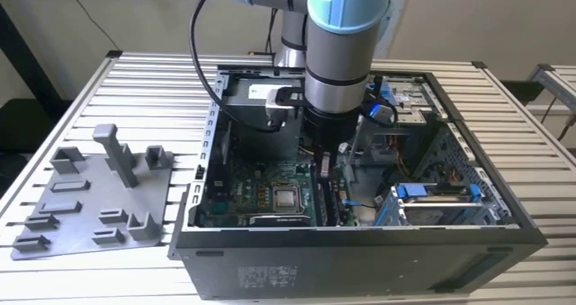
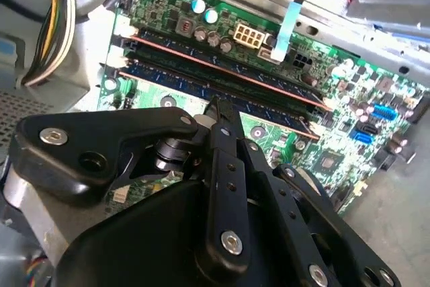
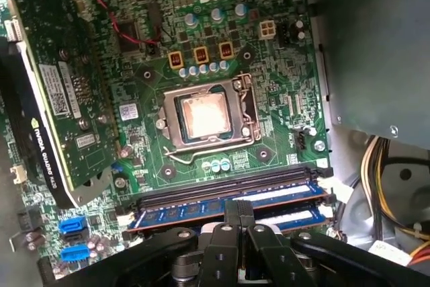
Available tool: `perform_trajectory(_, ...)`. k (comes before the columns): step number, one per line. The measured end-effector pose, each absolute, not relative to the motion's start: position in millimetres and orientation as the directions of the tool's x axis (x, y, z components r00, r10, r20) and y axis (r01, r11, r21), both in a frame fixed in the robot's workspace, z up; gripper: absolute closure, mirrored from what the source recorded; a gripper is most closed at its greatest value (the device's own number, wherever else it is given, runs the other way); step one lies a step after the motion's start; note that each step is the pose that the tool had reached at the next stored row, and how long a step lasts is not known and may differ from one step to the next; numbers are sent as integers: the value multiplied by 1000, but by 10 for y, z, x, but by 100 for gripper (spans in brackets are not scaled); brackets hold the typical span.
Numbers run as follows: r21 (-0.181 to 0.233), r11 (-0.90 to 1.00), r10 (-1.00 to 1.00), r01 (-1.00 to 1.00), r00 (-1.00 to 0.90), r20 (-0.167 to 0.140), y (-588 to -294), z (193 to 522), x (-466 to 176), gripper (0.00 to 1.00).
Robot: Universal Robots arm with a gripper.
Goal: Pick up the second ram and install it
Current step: 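Press down the second ram until it locks into place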
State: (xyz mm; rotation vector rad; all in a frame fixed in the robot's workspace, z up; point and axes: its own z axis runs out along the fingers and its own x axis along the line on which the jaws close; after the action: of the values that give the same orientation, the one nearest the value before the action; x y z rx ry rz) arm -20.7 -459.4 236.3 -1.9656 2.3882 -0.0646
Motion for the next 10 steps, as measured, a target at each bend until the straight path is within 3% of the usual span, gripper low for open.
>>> perform_trajectory(10,-62,170,-985,-984,-169,-10,-4614,2356,-199,89)
